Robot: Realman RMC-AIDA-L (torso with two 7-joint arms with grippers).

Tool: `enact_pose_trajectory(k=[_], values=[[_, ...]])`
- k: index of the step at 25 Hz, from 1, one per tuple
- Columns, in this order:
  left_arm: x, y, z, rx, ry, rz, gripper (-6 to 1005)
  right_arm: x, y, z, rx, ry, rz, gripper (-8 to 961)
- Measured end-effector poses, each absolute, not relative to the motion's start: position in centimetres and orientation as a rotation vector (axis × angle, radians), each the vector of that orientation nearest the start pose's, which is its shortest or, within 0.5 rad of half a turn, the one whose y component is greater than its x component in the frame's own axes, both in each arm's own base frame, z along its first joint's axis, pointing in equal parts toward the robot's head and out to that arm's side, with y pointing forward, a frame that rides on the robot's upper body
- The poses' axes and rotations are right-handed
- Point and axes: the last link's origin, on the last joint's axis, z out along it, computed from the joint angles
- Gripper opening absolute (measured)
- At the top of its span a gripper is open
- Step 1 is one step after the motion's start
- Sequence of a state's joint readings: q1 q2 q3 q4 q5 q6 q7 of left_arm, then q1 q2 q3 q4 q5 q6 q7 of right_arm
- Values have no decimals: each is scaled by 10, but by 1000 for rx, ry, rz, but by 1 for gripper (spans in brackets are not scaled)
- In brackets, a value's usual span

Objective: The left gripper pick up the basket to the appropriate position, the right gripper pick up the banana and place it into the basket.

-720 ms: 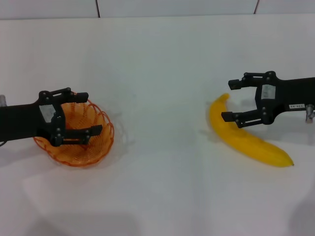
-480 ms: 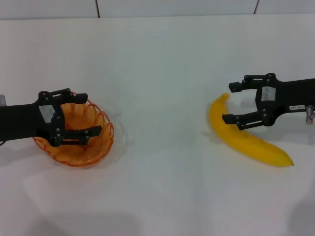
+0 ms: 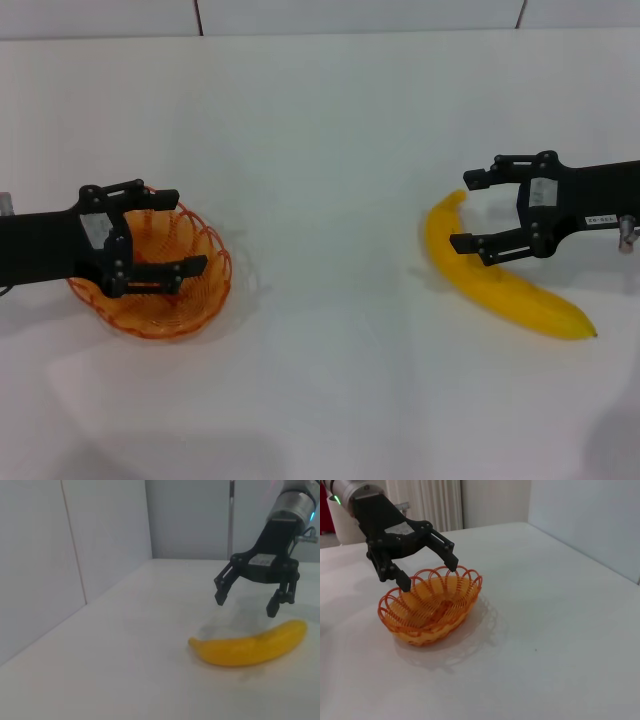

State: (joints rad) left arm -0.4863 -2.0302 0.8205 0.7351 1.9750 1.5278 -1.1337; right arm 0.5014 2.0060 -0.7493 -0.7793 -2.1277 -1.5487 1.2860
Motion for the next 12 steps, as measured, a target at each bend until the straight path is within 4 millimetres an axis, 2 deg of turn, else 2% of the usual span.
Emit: enact_pose_trajectory(k=[5,12], values=[[-268,338,27,-2716,-248,-527,894,288,334,35,-2786,360,331,890],[-265,358,79,-2514,-555,-556,894,287,334,34,-2786,360,332,889]])
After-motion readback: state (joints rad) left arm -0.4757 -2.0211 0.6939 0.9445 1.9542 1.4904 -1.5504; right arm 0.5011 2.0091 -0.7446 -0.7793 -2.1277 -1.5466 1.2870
